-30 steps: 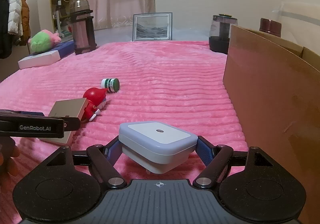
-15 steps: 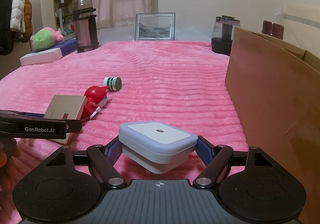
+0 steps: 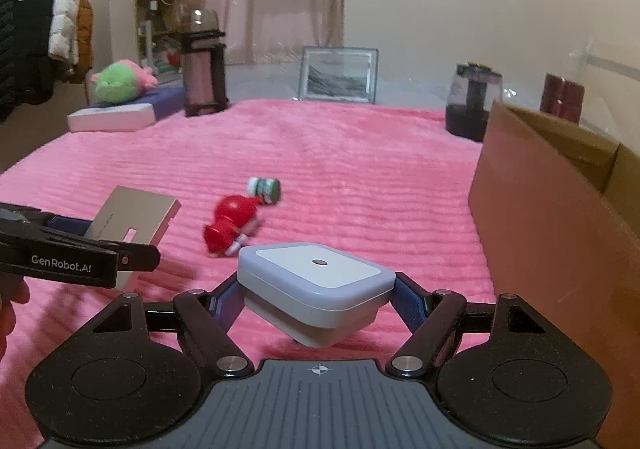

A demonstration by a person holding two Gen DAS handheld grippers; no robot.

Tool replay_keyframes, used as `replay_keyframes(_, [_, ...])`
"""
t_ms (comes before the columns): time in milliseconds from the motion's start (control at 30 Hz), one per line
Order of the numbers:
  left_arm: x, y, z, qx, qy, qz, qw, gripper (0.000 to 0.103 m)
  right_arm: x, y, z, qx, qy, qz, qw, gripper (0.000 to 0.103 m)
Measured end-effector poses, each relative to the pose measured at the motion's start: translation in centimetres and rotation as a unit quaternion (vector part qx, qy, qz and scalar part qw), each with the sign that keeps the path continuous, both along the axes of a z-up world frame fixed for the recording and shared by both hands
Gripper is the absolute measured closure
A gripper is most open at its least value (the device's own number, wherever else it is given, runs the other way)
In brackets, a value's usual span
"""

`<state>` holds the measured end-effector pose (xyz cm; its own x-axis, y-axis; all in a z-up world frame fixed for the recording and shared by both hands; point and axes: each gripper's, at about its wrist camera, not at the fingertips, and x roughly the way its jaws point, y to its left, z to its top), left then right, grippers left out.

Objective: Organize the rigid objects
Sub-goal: 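Lift the tan card with left tool while right tool holds the charger, then carry the tan card and white charger together over the cardboard box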

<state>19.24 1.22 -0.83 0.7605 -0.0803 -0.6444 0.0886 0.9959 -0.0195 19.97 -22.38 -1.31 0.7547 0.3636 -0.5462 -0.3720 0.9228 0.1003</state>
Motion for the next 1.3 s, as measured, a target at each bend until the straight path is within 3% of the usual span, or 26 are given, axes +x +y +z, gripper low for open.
replay_keyframes(333, [-3.0, -2.4, 5.6, -0.012, -0.02, -0.062, 0.9978, 0.018, -4.0, -2.8, 5.6, 0.016, -0.017, 0.012, 1.0, 0.029])
replay_keyframes(600, [-3.9, -7.4, 9.4, -0.026, -0.028, -0.158, 0.9868, 0.018, -6.2, -10.2, 10.0, 0.024, -0.009, -0.014, 1.0, 0.029])
replay_keyframes(767, [-3.4, -11.7, 11.3, -0.021, -0.029, -0.23, 0.9726, 0.018, -6.1, -16.2, 12.0, 0.015, 0.002, -0.034, 0.999, 0.029])
replay_keyframes(933, [-2.2, -16.4, 12.6, -0.011, -0.022, -0.294, 0.9554, 0.018, -5.0, -20.9, 12.7, -0.027, 0.018, -0.03, 0.999, 0.029])
replay_keyframes(1300, [1.3, -26.4, 13.7, 0.061, 0.003, -0.408, 0.9108, 0.018, -1.6, -25.1, 11.1, -0.124, 0.082, 0.058, 0.987, 0.029])
